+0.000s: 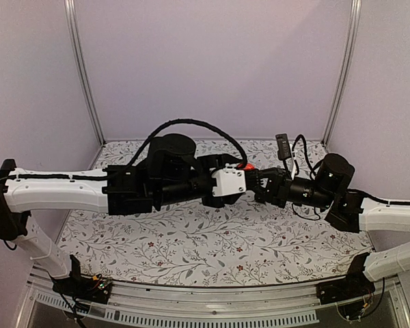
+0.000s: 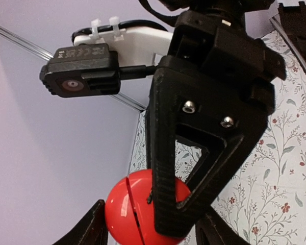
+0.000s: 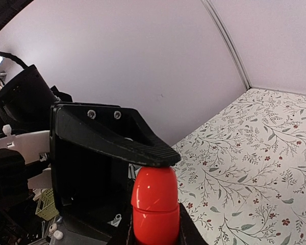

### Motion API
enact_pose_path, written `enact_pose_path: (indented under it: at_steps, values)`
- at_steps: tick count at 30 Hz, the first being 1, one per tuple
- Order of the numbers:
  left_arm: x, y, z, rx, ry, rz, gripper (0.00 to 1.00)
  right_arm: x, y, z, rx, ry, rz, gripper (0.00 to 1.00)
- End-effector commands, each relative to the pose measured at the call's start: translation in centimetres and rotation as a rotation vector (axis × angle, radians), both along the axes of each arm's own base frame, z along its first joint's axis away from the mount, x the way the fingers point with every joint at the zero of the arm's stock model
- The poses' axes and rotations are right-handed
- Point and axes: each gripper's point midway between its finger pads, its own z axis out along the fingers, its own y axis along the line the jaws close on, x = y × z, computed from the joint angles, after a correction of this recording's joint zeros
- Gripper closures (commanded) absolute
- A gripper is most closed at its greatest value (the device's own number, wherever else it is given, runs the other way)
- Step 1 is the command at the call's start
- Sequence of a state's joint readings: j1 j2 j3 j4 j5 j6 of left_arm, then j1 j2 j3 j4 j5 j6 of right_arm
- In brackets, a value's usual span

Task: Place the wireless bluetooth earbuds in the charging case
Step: Pass from the right arm to the left

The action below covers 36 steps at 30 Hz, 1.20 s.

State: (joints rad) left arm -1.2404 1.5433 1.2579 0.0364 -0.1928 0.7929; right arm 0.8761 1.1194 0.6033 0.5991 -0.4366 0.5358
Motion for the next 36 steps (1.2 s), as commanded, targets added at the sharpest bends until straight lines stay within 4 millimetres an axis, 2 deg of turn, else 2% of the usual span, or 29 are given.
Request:
enact_pose_path:
  at_steps: [1,7,16,23,26,28,33,34,36]
  values:
    - [-0.1,-0.8,2.2,-0.071,0.004,-0.038,0.48,-0.5,0.6,1.2,0.022,-0.031,0.036,1.0]
    - [0.1,-0.5,2.0,-0.073,0.018,-0.038,0.54,-0.8,0.6,1.2,0.023,-0.029,0.047,0.94]
    - [0.4,-0.1,1.6,-0.078,0.031,-0.029,0.55,-0.3,0.3,1.2,0.024,-0.026,0.014,0.64]
    - [0.5,0.3,1.2,-0.075,0.041,-0.029,0.56,0.2,0.0,1.0,0.018,-0.021,-0.025,0.52]
    - [0.7,0.5,0.7,-0.07,0.055,-0.022,0.56,0.8,-0.4,1.0,0.019,-0.015,-0.049,0.41]
    - [0.9,0.7,0.1,-0.067,0.076,-0.018,0.56,1.2,-0.8,1.3,0.023,-0.018,-0.068,0.36]
    - [2.1,1.5,-2.4,-0.065,0.174,0.007,0.57,3.2,-3.2,1.7,0.028,-0.013,-0.162,0.06]
    - [2.3,1.8,-2.9,-0.072,0.199,0.01,0.57,3.6,-3.9,1.9,0.031,-0.016,-0.183,0.02]
    - [3.0,2.3,-3.8,-0.103,0.259,0.022,0.57,4.5,-5.1,2.1,0.034,-0.014,-0.23,0.01]
